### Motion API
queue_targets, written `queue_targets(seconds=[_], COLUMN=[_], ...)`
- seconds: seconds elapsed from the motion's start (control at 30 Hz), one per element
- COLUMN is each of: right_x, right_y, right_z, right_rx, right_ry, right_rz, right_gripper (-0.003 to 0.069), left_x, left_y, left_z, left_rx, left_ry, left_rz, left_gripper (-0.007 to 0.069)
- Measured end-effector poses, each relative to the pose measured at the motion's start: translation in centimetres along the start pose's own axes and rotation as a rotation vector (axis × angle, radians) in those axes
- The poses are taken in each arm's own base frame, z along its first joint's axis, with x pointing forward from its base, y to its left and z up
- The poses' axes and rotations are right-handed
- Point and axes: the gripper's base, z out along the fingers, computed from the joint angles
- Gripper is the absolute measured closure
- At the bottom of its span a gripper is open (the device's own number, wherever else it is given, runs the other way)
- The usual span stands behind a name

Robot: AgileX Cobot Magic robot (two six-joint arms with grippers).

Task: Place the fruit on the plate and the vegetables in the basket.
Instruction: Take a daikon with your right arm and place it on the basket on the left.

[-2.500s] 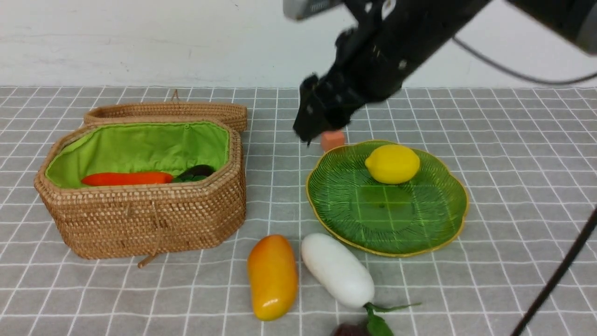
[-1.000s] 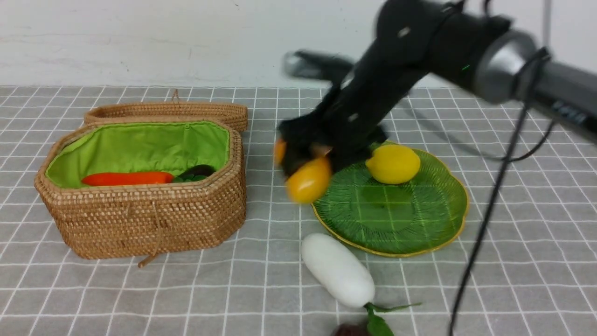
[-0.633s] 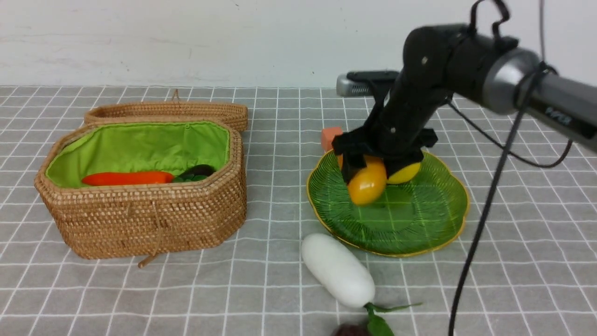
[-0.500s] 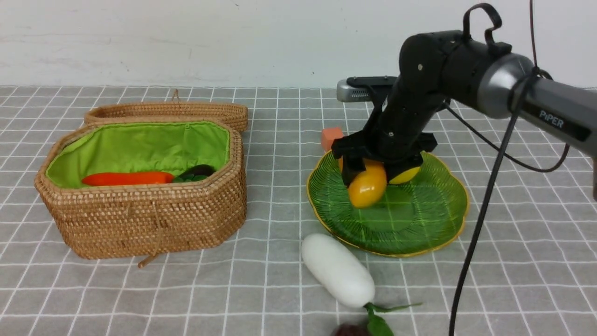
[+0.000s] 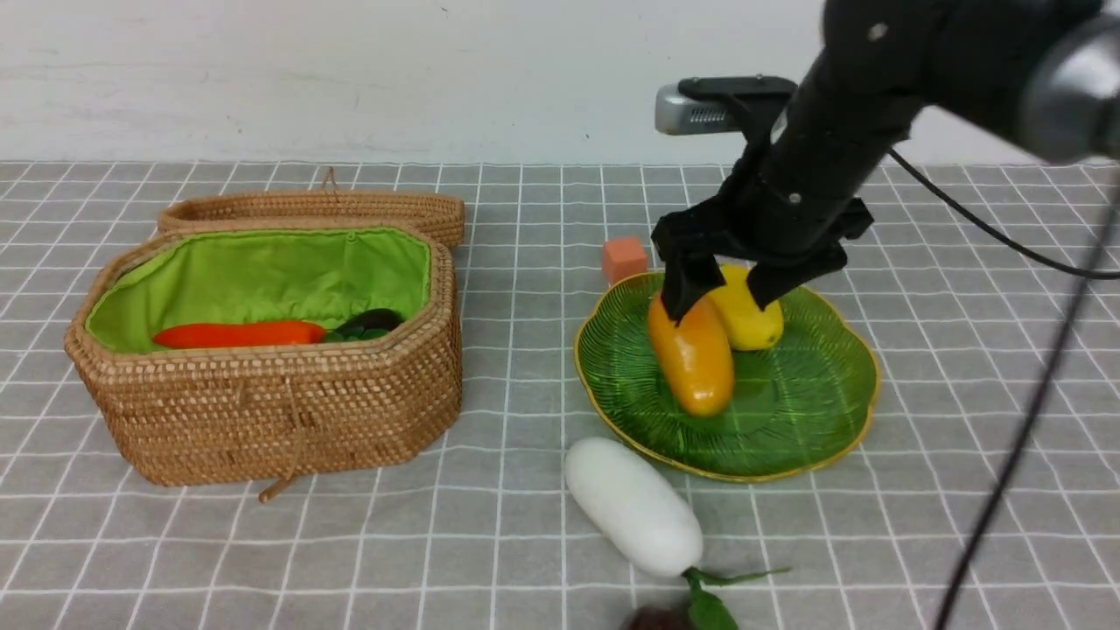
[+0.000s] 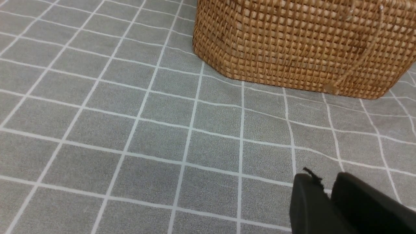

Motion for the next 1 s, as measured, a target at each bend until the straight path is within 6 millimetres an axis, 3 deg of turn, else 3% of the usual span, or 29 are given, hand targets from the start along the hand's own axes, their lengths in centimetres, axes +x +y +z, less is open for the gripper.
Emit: queue_targets(seconds=[0.17, 0.3, 0.63, 0.77, 0.9, 1.0], right_x=[3.7, 5.7, 6.3, 6.4, 6.4, 6.3], right_y=[3.1, 3.5, 2.6, 2.5, 2.9, 3.3], right_z=[2.3, 5.6, 12.0, 13.0, 12.9, 12.4], right_rx=[-0.060, -0.020, 0.012, -0.001, -0.037, -0.080], right_ry=[0.099, 0.190, 0.248, 0.258, 0.254, 0.251], right_rz=[-0.082, -0.127, -0.126, -0.147, -0.174, -0.215], right_gripper=[0.0065, 0.0065, 0.0066, 0.0081, 0.0142, 0.0142], left_x=[0.0, 0.0, 0.0, 0.0, 0.0, 0.0], left_y=[0.0, 0.0, 0.0, 0.0, 0.0, 0.0], left_z=[0.0, 0.0, 0.0, 0.0, 0.0, 0.0], left_rx=[0.000, 0.000, 0.000, 0.000, 0.000, 0.000], left_ry=[0.000, 0.000, 0.000, 0.000, 0.000, 0.001], left_rz=[0.000, 0.000, 0.000, 0.000, 0.000, 0.000], left_gripper=[0.0513, 0.0511, 0.0501, 0.0496, 0.0493, 0.0491])
